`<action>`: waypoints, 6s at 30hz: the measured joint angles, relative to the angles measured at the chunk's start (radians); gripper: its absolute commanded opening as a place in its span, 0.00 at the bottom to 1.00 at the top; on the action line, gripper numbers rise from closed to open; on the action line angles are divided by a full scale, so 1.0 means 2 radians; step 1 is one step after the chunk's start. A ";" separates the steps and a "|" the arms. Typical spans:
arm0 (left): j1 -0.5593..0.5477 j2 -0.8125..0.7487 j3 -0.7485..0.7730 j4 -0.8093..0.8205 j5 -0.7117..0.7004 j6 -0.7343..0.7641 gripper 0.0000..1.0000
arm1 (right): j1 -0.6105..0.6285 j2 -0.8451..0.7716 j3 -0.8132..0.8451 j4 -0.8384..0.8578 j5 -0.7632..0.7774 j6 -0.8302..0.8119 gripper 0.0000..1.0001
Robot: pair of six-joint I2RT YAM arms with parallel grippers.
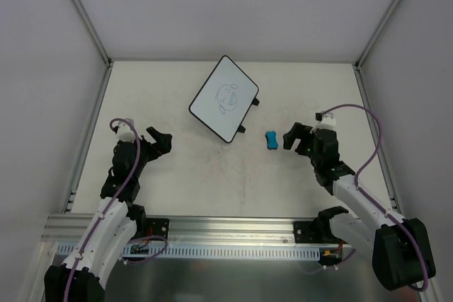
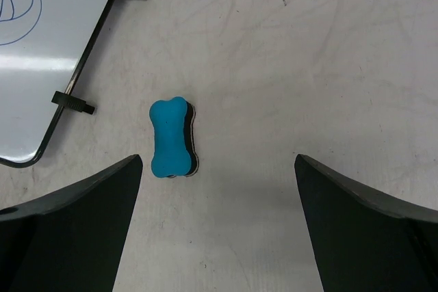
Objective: Erase the whiteboard
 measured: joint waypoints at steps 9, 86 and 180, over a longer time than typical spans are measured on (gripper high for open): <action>0.000 0.001 0.000 0.000 0.008 0.002 0.99 | 0.003 0.039 0.029 -0.017 0.000 0.000 0.99; 0.000 0.047 0.007 0.005 0.035 0.005 0.99 | 0.113 0.364 0.290 -0.193 0.049 -0.046 0.15; -0.031 0.498 0.191 0.365 0.217 -0.036 0.53 | 0.089 0.600 0.742 -0.132 -0.121 0.051 0.00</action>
